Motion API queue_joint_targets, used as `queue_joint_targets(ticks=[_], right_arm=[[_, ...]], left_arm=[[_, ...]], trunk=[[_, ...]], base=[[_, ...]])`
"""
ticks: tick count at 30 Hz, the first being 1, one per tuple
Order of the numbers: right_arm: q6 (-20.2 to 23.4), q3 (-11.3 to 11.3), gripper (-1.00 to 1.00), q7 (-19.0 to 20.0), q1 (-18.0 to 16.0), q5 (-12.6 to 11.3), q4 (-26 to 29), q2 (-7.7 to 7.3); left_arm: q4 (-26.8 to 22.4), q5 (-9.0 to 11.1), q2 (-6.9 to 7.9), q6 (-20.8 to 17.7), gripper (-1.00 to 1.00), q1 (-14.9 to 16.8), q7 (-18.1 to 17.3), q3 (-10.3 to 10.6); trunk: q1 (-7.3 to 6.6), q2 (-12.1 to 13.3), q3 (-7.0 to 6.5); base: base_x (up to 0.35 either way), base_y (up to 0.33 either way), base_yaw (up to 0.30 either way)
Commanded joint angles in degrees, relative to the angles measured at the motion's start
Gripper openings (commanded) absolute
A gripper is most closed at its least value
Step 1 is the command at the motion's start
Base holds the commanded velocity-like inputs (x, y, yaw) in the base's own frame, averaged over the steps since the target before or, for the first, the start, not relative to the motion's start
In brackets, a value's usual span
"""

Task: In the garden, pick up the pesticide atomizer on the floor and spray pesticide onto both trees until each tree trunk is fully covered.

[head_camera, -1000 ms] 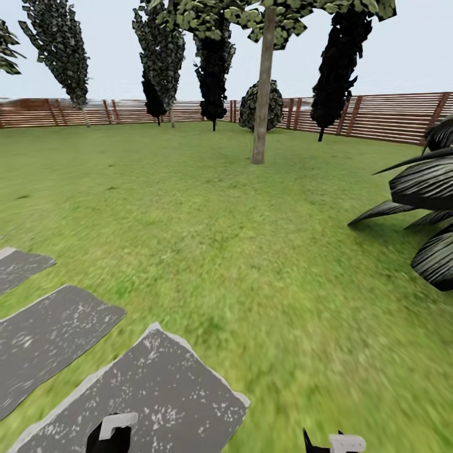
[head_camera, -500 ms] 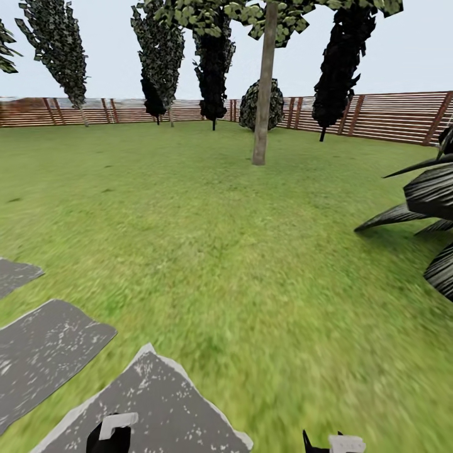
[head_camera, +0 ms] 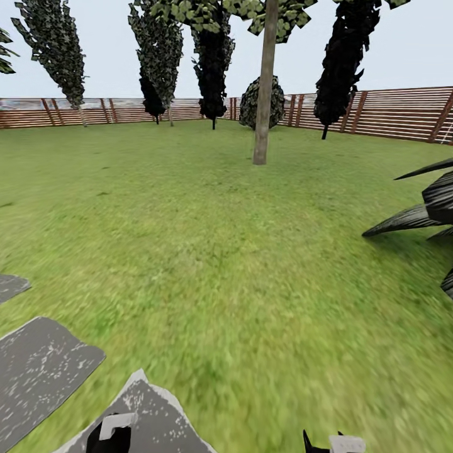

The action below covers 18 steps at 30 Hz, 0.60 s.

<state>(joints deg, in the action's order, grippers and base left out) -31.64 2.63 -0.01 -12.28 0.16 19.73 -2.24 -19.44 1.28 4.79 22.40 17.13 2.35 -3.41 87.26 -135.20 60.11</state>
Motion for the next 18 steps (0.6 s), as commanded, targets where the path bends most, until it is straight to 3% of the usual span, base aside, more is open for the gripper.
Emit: queue_joint_targets(ticks=[1, 18], right_arm=[[-0.2, 0.1, 1.00, 0.0, 0.0, 0.0, 0.0, 0.00], [-0.2, 0.1, 1.00, 0.0, 0.0, 0.1, 0.0, 0.00]], left_arm=[[0.0, 0.1, 0.01, 0.2, -1.00, 0.0, 0.1, 0.0], [0.1, 0.1, -0.04, 0.2, -1.00, 0.1, 0.0, 0.0]], trunk=[[0.02, 0.0, 0.05], [0.02, 0.0, 0.05]], base=[[0.340, 0.000, 0.000], [0.340, 0.000, 0.000]])
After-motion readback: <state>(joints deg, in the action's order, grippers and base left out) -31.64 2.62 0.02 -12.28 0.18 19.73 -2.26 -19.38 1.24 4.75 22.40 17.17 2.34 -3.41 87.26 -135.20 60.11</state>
